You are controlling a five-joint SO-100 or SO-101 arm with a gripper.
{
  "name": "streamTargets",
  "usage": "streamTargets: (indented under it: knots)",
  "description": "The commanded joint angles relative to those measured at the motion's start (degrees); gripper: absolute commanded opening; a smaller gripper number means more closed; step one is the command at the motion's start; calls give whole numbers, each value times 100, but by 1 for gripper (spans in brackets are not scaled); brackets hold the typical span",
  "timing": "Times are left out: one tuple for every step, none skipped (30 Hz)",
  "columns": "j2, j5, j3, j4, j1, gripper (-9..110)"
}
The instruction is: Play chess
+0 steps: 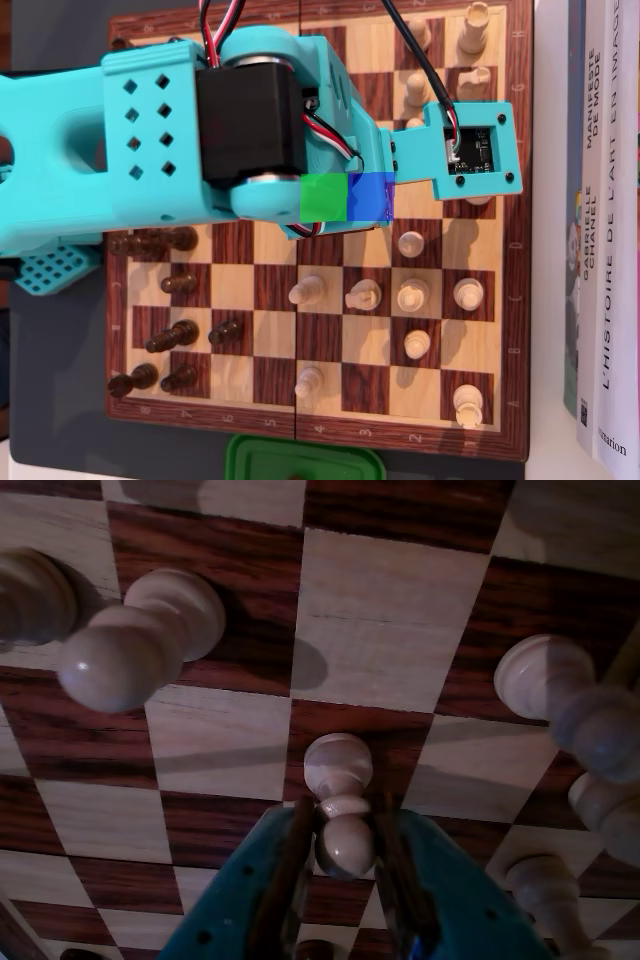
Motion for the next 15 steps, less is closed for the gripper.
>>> streamTargets:
  knots:
    - [246, -53, -176, 35, -18, 4]
    - [352, -105, -114, 35, -18, 4]
    - [483, -141, -18, 26, -18, 4]
    - [624, -132, 97, 26, -9, 4]
    - [773, -123, 229, 0, 0, 4]
    - [914, -114, 352, -18, 9, 4]
    - [1055, -97, 466, -26, 9, 4]
    - [1169, -97, 571, -26, 9, 4]
    - [1274, -97, 659, -26, 9, 4]
    - [1380, -97, 747, -26, 0, 4]
    - [1468, -97, 853, -26, -9, 4]
    - [1547, -97, 940, -26, -9, 4]
    - [1626, -97, 1037, -26, -18, 4]
    - [1705, -97, 1125, -26, -18, 4]
    - [1775, -97, 1230, -26, -26, 4]
